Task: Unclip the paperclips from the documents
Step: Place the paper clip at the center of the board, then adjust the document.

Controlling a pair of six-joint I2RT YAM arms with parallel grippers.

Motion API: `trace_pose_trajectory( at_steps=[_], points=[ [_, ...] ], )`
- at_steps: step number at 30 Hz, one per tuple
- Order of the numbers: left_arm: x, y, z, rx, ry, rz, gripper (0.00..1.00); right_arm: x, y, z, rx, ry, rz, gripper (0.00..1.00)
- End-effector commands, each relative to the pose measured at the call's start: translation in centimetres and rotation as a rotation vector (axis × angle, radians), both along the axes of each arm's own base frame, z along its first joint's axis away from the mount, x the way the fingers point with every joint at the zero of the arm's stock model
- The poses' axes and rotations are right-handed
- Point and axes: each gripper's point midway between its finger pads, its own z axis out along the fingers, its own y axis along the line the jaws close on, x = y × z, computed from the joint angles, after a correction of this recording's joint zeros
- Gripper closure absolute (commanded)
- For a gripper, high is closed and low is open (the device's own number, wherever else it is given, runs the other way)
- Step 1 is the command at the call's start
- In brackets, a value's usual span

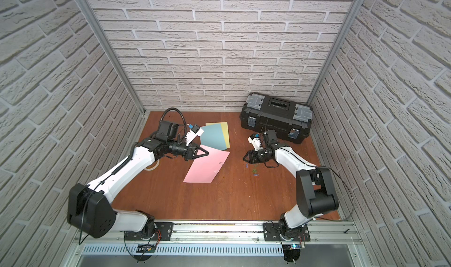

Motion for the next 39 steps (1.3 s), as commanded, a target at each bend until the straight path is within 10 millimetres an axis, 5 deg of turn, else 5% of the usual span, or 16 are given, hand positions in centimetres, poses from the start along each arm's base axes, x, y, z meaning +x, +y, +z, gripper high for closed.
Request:
trace_pose_trajectory(
  at_steps=[1,9,24,29,39],
  points=[
    [1.0,0.3,3.3,-0.112,-0.094,0.020,1.00,-0.7,3.7,6.4,0.241,-0.245,0.159,0.44],
    [1.7,0.6,7.1,-0.218,-0.170,0.026,1.00,-3.3,7.1,12.9,0.451,-0.472,0.347,0.37],
    [0.6,0.1,9.8,-0.274,-0.190,-0.047,1.00,-1.7,11.6,19.2,0.594,-0.598,0.492,0.37],
    [0.4,0.1,9.5,-0.268,-0.188,-0.050,1.00,-2.1,12.5,20.0,0.648,-0.573,0.545,0.48],
    [0.6,0.2,9.0,-0.256,-0.197,-0.037,1.00,-3.1,12.5,20.3,0.655,-0.551,0.563,0.88]
  ],
)
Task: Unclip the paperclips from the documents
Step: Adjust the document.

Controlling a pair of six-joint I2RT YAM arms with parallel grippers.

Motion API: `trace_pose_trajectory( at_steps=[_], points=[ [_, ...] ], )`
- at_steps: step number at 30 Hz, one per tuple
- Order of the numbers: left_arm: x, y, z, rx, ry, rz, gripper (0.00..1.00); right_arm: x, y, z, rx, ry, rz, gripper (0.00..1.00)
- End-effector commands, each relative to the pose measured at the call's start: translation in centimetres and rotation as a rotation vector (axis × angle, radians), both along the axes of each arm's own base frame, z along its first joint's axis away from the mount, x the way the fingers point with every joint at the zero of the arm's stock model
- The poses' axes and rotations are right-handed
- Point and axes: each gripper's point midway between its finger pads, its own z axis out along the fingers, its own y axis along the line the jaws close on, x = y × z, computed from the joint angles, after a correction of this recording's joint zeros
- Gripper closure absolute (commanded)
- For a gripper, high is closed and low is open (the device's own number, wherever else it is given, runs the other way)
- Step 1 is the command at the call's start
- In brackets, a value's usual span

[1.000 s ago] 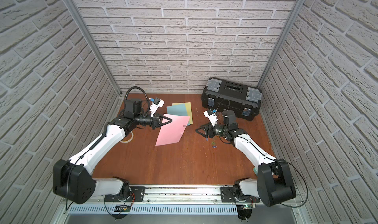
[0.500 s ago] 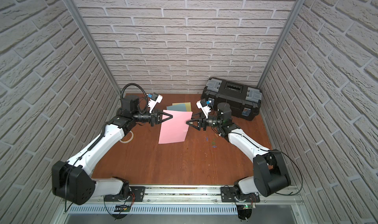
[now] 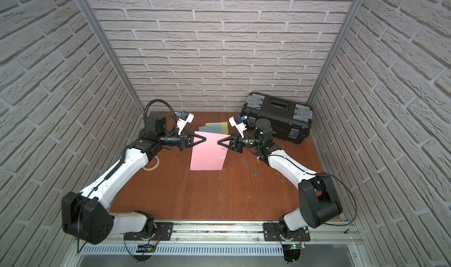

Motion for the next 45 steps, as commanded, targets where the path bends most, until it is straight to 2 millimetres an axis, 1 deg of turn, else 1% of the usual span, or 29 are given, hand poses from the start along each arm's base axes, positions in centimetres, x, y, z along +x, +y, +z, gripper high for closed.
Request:
trace_pose_trajectory(
  at_steps=[1,3,9,10,12,13,17,20,25,31,35,37,38,40,41,43,45],
  points=[
    [-0.5,0.0,1.6,-0.020,-0.080,-0.015,1.00,-0.9,0.0,1.8,0.017,-0.054,0.021,0.91],
    [-0.5,0.0,1.5,-0.018,-0.080,-0.013,1.00,-1.0,0.0,1.8,0.015,-0.052,0.022,0.96],
    [-0.3,0.1,1.0,-0.006,-0.068,0.001,1.00,-0.6,-0.1,2.2,0.008,-0.041,0.001,0.97],
    [-0.3,0.1,0.9,-0.004,-0.067,0.004,0.96,-0.6,-0.1,2.3,0.008,-0.042,0.000,0.97],
    [-0.3,0.2,0.6,0.001,-0.053,0.005,0.85,-0.4,-0.2,2.6,0.003,-0.039,-0.004,0.97],
    [-0.4,0.1,0.5,0.002,-0.049,0.002,0.81,-0.4,-0.3,2.6,-0.001,-0.037,-0.006,0.97],
    [-0.8,-0.1,-0.3,0.004,-0.020,-0.017,0.73,-0.3,-0.4,3.1,-0.010,-0.041,-0.007,0.97],
    [-1.0,-0.4,-0.8,0.008,-0.001,-0.031,0.72,-0.3,-0.5,3.2,-0.015,-0.042,-0.009,0.97],
    [-1.0,-0.8,-1.4,0.012,0.014,-0.044,0.73,-0.4,-0.5,3.2,-0.021,-0.038,-0.006,0.97],
    [-1.0,-1.1,-1.8,0.011,0.035,-0.055,0.80,-0.3,-0.5,3.2,-0.025,-0.040,-0.016,0.97],
    [-1.0,-1.2,-2.1,0.012,0.045,-0.060,0.88,-0.3,-0.6,3.2,-0.028,-0.042,-0.019,0.97],
    [-1.1,-1.3,-2.2,0.013,0.052,-0.062,0.94,-0.3,-0.5,3.1,-0.029,-0.039,-0.018,0.97],
    [-1.1,-1.3,-2.2,0.014,0.053,-0.063,0.99,-0.2,-0.6,3.1,-0.029,-0.037,-0.019,0.97],
    [-1.1,-1.3,-2.2,0.013,0.052,-0.062,1.00,-0.2,-0.5,3.0,-0.030,-0.035,-0.018,0.97],
    [-1.1,-1.3,-2.2,0.013,0.050,-0.062,1.00,-0.2,-0.5,3.0,-0.032,-0.036,-0.019,0.96],
    [-1.1,-1.2,-2.0,0.008,0.041,-0.064,1.00,-0.2,-0.5,2.9,-0.041,-0.033,-0.016,0.88],
    [-1.1,-1.1,-1.6,-0.003,0.027,-0.062,1.00,-0.5,-0.6,2.4,-0.060,-0.027,-0.005,0.71]
  ],
)
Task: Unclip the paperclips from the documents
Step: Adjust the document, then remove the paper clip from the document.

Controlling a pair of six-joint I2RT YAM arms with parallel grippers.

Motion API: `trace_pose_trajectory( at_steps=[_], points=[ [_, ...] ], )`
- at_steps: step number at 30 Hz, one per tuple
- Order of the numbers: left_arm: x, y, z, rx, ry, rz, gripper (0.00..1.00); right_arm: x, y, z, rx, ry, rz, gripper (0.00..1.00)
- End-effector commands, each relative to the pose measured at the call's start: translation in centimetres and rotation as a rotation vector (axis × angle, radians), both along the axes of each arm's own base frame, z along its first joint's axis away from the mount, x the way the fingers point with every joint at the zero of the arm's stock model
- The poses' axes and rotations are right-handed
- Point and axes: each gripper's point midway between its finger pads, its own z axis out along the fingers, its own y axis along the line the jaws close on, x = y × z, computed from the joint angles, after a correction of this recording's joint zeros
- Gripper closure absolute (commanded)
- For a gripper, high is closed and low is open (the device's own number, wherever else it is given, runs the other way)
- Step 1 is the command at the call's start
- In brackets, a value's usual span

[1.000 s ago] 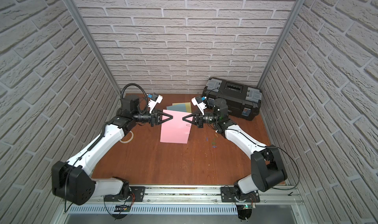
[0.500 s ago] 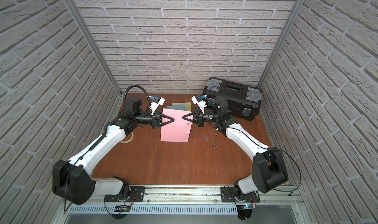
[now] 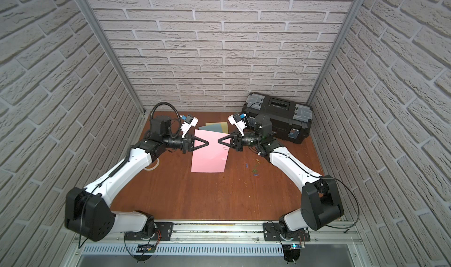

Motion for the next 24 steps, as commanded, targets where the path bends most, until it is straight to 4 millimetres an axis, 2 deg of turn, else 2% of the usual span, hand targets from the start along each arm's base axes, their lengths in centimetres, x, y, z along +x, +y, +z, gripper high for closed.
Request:
trace_pose_trajectory(
  at_steps=[1,4,9,16,24],
  points=[
    [-0.3,0.0,0.8,-0.035,-0.038,-0.025,1.00,-0.7,-0.3,1.8,-0.004,-0.074,0.019,0.64],
    [-0.1,0.4,1.4,-0.058,-0.043,-0.021,1.00,-1.1,-0.8,1.2,-0.026,-0.069,0.037,0.51],
    [-0.1,0.6,1.9,-0.075,-0.048,-0.031,1.00,-0.9,-1.7,-0.4,-0.060,-0.035,0.038,0.46],
    [-0.1,0.8,2.2,-0.080,-0.053,-0.031,1.00,-0.9,-1.7,-1.2,-0.041,0.002,0.060,0.45],
    [0.2,1.0,2.1,-0.079,-0.054,-0.017,1.00,-1.3,-1.6,-1.5,-0.028,0.034,0.097,0.56]
  ],
)
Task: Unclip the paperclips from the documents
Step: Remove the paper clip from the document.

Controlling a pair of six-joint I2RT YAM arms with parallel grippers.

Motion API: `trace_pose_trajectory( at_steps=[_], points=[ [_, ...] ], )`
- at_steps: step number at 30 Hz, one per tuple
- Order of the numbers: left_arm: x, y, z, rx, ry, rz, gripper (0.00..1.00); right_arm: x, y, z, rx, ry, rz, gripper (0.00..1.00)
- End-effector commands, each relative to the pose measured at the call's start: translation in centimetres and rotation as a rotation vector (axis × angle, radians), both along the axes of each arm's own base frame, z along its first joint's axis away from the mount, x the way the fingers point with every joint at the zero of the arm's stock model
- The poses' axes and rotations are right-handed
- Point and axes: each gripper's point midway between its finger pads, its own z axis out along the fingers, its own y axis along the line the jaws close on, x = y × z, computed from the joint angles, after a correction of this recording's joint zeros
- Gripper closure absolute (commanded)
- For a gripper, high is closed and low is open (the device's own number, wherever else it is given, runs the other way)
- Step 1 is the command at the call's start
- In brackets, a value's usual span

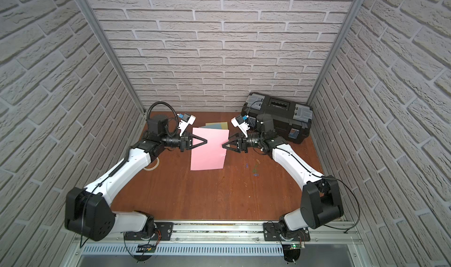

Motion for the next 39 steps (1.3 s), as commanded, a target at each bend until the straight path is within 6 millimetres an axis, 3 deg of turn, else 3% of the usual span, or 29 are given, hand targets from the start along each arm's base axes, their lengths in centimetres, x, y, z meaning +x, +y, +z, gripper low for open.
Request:
trace_pose_trajectory(
  at_steps=[1,21,34,39],
  points=[
    [-0.14,0.22,1.10,-0.028,-0.056,-0.010,1.00,-0.51,0.14,-0.10,0.017,0.007,0.041,0.58],
    [0.06,0.17,0.68,-0.021,-0.042,-0.008,1.00,-0.24,0.57,0.13,0.022,0.010,0.045,0.84],
    [-0.12,0.36,0.26,-0.003,-0.044,-0.003,1.00,-0.05,0.62,0.25,0.023,0.016,0.042,0.85],
    [-0.07,0.45,0.26,-0.001,-0.045,0.001,1.00,-0.04,0.66,0.22,0.022,0.023,0.045,0.91]
  ],
)
